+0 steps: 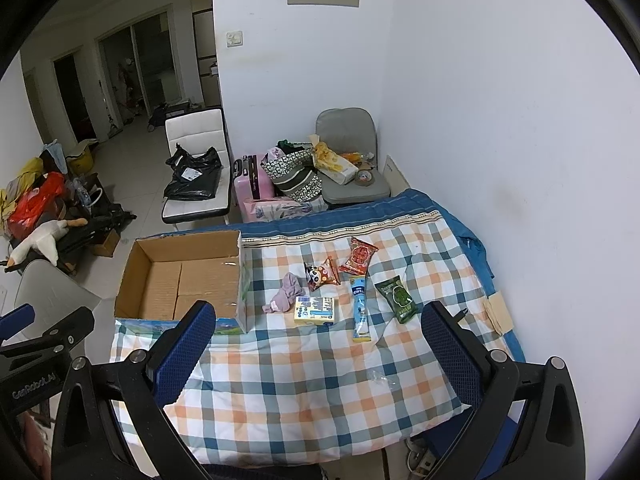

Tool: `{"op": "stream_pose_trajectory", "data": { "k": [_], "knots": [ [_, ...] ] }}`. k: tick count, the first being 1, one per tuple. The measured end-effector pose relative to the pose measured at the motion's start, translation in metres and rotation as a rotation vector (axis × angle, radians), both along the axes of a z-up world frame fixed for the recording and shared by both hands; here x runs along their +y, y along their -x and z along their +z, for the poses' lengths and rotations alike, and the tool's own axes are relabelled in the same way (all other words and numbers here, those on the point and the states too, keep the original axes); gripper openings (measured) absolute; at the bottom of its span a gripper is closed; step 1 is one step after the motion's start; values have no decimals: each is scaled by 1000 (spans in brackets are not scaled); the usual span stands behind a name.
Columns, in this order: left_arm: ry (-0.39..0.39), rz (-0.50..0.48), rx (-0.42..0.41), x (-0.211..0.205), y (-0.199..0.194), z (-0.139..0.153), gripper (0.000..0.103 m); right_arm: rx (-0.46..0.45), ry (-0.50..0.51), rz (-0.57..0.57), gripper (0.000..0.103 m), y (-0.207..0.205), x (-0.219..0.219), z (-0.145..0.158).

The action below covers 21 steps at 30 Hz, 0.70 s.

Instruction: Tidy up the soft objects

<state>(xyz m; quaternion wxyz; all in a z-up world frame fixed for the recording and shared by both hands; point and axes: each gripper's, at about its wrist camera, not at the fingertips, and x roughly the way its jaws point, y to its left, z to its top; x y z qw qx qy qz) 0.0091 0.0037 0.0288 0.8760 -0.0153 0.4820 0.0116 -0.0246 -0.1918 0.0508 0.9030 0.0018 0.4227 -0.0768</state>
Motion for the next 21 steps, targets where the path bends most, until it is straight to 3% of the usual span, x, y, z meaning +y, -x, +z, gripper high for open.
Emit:
{"op": "stream_pose_trajectory", "data": {
  "k": [21],
  "knots": [
    [-2,1,2,-1,-5,3,103,2,4,4,103,-8,9,13]
  ]
}}
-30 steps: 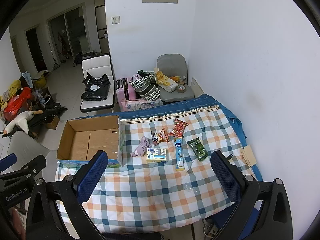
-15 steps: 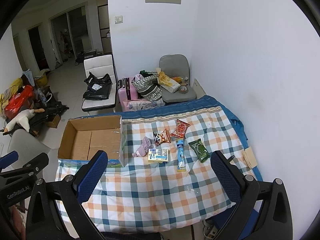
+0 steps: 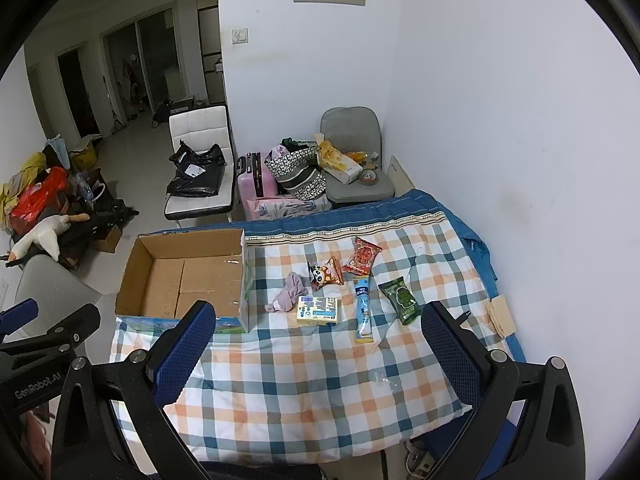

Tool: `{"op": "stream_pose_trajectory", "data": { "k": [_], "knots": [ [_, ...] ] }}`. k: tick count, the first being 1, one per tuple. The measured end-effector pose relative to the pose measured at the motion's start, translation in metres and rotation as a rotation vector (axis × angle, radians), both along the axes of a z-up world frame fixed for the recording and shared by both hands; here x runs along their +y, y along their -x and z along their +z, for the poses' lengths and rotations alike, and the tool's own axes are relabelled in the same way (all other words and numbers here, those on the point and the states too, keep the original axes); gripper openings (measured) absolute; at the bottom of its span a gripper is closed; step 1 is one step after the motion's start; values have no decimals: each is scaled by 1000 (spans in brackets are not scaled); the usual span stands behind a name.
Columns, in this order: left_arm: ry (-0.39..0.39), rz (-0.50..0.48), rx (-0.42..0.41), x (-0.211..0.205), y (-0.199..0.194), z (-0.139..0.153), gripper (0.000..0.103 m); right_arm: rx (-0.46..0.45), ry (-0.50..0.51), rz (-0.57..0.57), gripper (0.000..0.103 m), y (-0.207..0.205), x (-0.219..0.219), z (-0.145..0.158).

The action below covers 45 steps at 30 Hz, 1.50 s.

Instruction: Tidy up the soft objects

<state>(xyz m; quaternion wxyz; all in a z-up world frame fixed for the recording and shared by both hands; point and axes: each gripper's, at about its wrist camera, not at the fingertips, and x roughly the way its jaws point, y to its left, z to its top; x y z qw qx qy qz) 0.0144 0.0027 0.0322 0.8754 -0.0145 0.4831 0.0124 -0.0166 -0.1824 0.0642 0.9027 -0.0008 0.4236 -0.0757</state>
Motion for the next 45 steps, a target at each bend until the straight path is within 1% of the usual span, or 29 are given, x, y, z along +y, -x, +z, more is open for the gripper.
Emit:
{"op": "stream_pose_trajectory", "data": {
  "k": [9,11,12,15,17,19,21,22,23,25,27,29,30,31,32,33,35,36,37,40,43,45],
  "knots": [
    [-4,-12,11,-8,-11,-4,103,10,-4,4,103,-3,1,0],
    [-2,-11,9,-7,-6,-5,103,18,-9,3,103,-7,-1,-7],
    [5,-15,14,-9,-10,-5,103,23,-13,0,103,-10,-2,-8],
    [9,-33,7,-18,-22,-15,103,42,-19,-19,103,-21,-13,-25],
    [16,-49,3,-25,-37,-26,103,68,-36,-43,103,-32,-27,-38],
    [17,-72,14,-38,-62,-42,103,96,-45,-79,103,-45,-46,-54],
    [19,-95,29,-50,-83,-61,103,124,-64,-112,103,-61,-69,-72],
    [15,-111,47,-59,-100,-74,103,140,-63,-135,103,-69,-82,-83],
    [16,-122,63,-64,-108,-84,103,167,-64,-155,103,-79,-97,-97],
    [12,-166,104,-87,-140,-115,103,205,-91,-187,103,-98,-127,-123],
    [10,-208,160,-111,-167,-149,103,252,-98,-215,103,-118,-152,-154],
    [-4,-226,209,-129,-186,-176,103,311,-140,-226,103,-142,-178,-192],
    [3,-252,264,-144,-201,-202,103,351,-153,-237,103,-154,-190,-214],
    [9,-262,290,-153,-206,-212,103,379,-174,-228,103,-164,-200,-232],
    [14,-273,329,-163,-214,-229,103,399,-187,-225,103,-172,-209,-250],
    [12,-288,372,-176,-222,-249,103,432,-183,-236,103,-182,-220,-272],
    [36,-313,464,-194,-233,-282,103,482,-188,-225,103,-194,-231,-305],
    [47,-327,517,-206,-240,-305,103,506,-192,-225,103,-200,-240,-321],
    [53,-334,554,-214,-243,-318,103,537,-186,-222,103,-206,-248,-339],
    [81,-329,664,-232,-252,-360,103,591,-162,-220,103,-218,-269,-377],
    [98,-321,768,-248,-257,-401,103,635,-165,-198,103,-230,-285,-405],
    [102,-316,814,-256,-259,-420,103,660,-161,-183,103,-239,-291,-420]
  ]
}}
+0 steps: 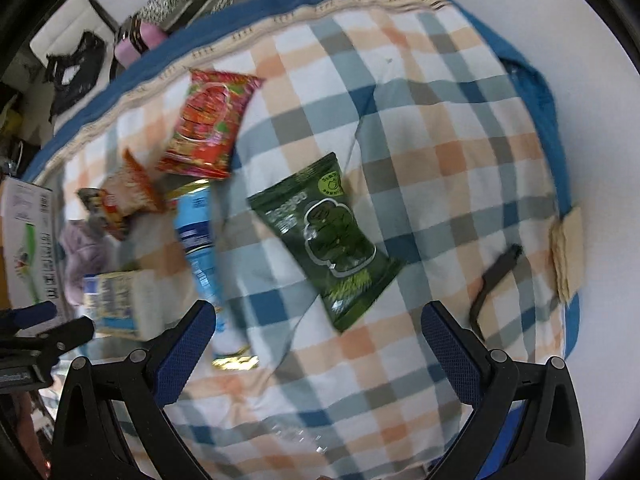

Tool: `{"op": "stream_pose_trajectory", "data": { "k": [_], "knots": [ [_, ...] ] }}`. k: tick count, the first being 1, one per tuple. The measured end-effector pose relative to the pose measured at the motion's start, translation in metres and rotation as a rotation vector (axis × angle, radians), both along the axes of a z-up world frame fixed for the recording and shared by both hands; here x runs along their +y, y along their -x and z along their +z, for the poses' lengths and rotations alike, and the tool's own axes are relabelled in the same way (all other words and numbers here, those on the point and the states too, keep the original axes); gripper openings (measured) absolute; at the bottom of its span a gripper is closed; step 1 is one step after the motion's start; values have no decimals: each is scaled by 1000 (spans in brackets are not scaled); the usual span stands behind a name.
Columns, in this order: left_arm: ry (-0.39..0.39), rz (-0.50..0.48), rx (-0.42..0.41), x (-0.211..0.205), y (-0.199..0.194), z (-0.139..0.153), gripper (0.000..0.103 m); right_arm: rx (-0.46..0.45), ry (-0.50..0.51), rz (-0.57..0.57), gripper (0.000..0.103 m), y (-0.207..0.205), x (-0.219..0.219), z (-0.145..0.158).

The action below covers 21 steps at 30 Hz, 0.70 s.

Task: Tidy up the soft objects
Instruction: 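Grasp the yellow tissue pack with the left tool while the right tool grasps the green Deeyeo bag, then carry both items into the cardboard box and open both tools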

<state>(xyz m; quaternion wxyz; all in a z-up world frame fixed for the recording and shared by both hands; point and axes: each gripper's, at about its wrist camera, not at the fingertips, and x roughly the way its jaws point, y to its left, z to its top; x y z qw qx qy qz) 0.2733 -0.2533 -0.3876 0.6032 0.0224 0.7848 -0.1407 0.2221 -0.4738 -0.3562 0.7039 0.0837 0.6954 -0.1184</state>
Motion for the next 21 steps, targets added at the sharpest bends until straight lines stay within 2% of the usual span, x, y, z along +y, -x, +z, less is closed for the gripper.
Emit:
{"op": "stream_pose_trajectory", "data": {
  "k": [2,5,10,12,14,16,17,19,21],
  "knots": [
    [-7,-1,29,-7,-1,-17,103,18,4,34,103,-10,-3,-17],
    [-57,-23,15,-15,0,-28,103,70,9,99,103,-23,-4,-45],
    [-59,-14,52,-18,3,-43,103,143,-9,91,103,-35,-14,-81],
    [-65,-7,50,-17,8,-50,98,153,-28,70,101,-36,-20,-89],
    [-58,7,41,-19,12,-57,97,157,-57,43,92,-35,-25,-94],
    [-56,9,22,-19,18,-55,96,159,-84,16,79,-34,-30,-96],
    [-59,4,9,-20,22,-53,95,154,-97,5,76,-33,-32,-97],
    [-65,-7,-16,-16,26,-44,95,147,-117,-11,59,-32,-35,-95],
    [-70,-13,-36,-10,33,-35,95,144,-109,-17,51,-29,-35,-92]
  ]
}}
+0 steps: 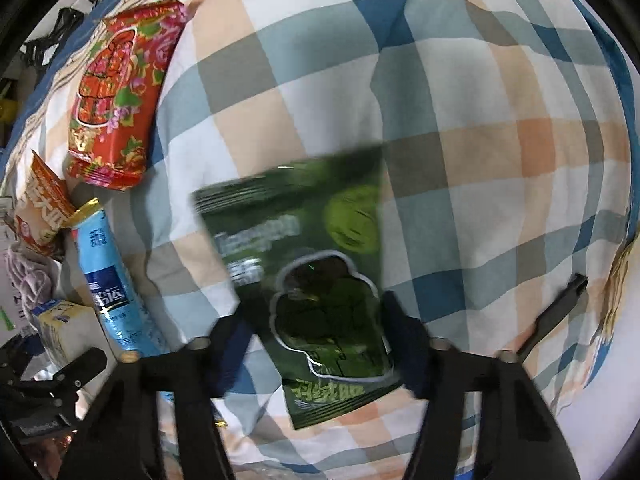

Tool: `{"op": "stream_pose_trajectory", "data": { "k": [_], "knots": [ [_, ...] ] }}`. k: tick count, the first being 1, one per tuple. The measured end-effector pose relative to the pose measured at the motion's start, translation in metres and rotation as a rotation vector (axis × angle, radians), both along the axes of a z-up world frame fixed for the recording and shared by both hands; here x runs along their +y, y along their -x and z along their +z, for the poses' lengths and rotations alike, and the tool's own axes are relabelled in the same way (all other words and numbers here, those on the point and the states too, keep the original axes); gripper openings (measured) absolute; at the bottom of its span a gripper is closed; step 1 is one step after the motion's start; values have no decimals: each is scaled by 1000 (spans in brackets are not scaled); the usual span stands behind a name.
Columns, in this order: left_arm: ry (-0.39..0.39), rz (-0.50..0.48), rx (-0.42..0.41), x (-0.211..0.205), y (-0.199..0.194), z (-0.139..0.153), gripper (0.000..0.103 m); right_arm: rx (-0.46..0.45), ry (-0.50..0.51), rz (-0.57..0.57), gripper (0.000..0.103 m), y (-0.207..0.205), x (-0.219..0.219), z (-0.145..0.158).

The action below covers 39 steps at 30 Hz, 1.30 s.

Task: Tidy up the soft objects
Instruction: 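Carry both items into the cardboard box and open both tools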

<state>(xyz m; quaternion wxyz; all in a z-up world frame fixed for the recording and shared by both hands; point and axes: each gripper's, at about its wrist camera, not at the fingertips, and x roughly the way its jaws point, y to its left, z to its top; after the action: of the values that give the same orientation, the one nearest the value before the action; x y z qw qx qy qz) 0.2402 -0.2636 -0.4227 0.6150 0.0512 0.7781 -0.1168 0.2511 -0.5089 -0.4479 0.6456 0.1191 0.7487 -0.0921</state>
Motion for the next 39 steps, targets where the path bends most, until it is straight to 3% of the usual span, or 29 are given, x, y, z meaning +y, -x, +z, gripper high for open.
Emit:
{"op": "stream_pose_trajectory", "data": {
  "k": [4,11,18,25,30,39],
  "knots": [
    [-7,6,-43,3,10,19,94,-7,8,-23,41,9,4,7],
    [28,16,-107,15,33,70,94,-22,-33,-92,39,37,12,26],
    [105,76,-183,60,65,146,94,-125,-106,-54,38,69,51,92],
    [160,200,-288,148,59,220,94,-252,-217,98,38,73,151,173],
    [133,285,-347,217,36,238,94,-305,-295,208,38,58,244,206],
    [50,374,-319,320,-19,197,94,-288,-321,282,38,3,390,206]
  ]
}}
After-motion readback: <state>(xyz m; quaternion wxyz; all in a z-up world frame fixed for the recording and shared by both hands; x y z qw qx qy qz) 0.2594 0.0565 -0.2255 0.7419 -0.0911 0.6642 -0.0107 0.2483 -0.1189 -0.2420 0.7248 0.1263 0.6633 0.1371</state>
